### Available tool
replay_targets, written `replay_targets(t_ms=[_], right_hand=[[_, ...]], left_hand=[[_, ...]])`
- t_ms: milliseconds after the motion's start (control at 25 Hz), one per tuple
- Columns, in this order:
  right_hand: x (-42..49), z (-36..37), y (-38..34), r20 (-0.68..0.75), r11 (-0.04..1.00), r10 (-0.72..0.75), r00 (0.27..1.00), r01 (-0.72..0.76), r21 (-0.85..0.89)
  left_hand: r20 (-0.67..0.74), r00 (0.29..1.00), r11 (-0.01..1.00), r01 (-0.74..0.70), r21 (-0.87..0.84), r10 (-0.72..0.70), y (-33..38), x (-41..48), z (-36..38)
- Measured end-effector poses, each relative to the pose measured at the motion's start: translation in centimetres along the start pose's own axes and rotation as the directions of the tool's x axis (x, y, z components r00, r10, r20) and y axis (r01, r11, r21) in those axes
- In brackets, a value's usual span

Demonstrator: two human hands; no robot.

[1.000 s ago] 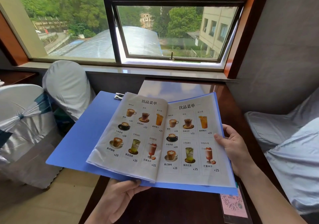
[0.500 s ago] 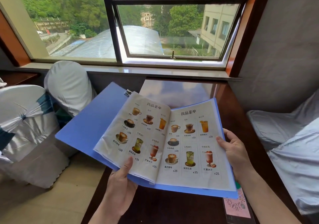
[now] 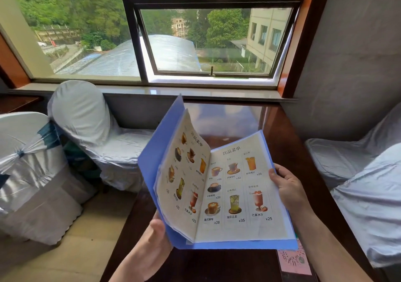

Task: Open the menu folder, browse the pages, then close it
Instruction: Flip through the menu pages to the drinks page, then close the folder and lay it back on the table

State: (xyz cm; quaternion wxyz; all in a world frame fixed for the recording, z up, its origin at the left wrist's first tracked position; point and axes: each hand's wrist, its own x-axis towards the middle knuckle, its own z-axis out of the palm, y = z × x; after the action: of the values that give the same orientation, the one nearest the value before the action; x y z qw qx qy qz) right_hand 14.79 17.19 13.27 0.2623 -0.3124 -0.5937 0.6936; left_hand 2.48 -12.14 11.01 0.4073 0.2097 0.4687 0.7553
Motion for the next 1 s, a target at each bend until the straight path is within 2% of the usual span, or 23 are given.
replay_targets(t_ms=[200, 320, 480, 640, 800, 1000], right_hand=[[-0.7, 0.6, -0.1, 0.000, 1.000, 0.009, 1.000, -0.009, 0.014], [-1.1, 0.9, -0.4, 0.007, 0.999, 0.019, 1.000, -0.019, 0.043], [-1.2, 1.6, -1.0, 0.030, 0.995, 0.024, 0.999, -0.027, 0.095], [-1.0, 2.3, -1.6, 0.001, 0.992, -0.003, 1.000, 0.003, 0.124], [-0.9, 2.6, -1.5, -0.026, 0.995, -0.018, 0.999, 0.020, 0.097], [-1.6, 3.2, -2.0, 0.008, 0.995, -0.072, 0.997, 0.071, 0.072]], left_hand=[[-0.209, 0.975, 0.997, -0.062, 0.049, 0.071, -1.0, 1.1, 0.2], [-0.213, 0.970, 0.990, -0.095, 0.103, 0.116, -1.6, 1.6, -0.5], [-0.124, 0.979, 0.954, -0.121, 0.275, 0.160, -2.4, 1.7, -0.8], [-0.043, 0.959, 0.786, -0.203, 0.583, 0.279, -3.4, 1.9, -0.2], [0.014, 0.967, 0.661, -0.185, 0.727, 0.254, -4.1, 2.0, 0.0], [0.082, 0.968, 0.424, -0.179, 0.888, 0.236, -4.7, 1.5, -0.2]])
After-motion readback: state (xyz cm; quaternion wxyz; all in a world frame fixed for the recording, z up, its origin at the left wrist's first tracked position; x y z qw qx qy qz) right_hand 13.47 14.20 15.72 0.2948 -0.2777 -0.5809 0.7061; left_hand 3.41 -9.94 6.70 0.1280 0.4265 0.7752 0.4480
